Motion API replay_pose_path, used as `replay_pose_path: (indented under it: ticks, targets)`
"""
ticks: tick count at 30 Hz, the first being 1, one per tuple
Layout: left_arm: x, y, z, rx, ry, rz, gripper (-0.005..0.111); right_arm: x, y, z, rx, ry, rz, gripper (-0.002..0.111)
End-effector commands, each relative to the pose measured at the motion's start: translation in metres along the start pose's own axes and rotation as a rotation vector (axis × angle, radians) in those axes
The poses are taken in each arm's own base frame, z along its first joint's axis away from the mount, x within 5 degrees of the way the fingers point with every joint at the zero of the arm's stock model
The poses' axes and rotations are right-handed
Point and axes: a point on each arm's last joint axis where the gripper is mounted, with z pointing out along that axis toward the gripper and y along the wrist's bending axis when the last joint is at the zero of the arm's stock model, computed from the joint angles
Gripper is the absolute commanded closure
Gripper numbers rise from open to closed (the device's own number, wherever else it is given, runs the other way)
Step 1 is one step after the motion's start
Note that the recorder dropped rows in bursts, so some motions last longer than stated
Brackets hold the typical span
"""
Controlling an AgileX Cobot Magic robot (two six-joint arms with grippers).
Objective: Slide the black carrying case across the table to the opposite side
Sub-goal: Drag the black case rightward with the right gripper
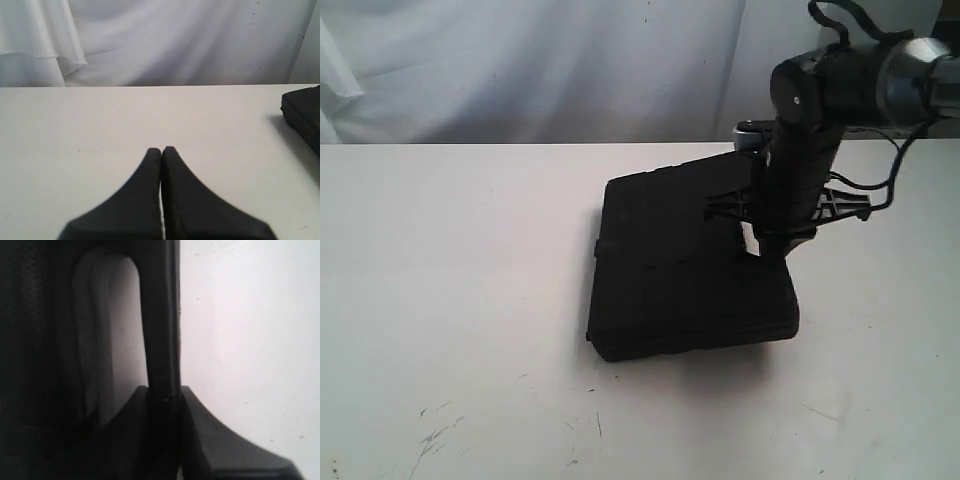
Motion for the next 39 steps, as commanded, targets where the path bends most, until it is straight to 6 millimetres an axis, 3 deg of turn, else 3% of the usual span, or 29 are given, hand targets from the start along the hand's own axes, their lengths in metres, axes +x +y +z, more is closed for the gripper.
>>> replay_pose_path:
  ticks: [1,6,23,28,39]
  targets:
    - [0.001,0.000,0.000,0.000,0.000,-0.014,0.107,0.008,-0.028,-0.008,-0.013,-0.055,0.008,0.108]
    - [0.001,0.000,0.000,0.000,0.000,-0.014,0.107,0.001,-0.054,-0.007,-0.051,-0.048,0.021,0.108]
    - [0.001,0.000,0.000,0.000,0.000,-0.012,0.107,-0.002,-0.055,-0.008,-0.054,-0.087,0.009,0.108]
    - [0.001,0.000,0.000,0.000,0.000,-0.012,0.107,-0.005,-0.074,-0.006,-0.033,-0.068,0.043,0.108]
    - [0.001,0.000,0.000,0.000,0.000,-0.012,0.107,0.006,-0.078,0.010,-0.032,-0.061,0.037,0.108]
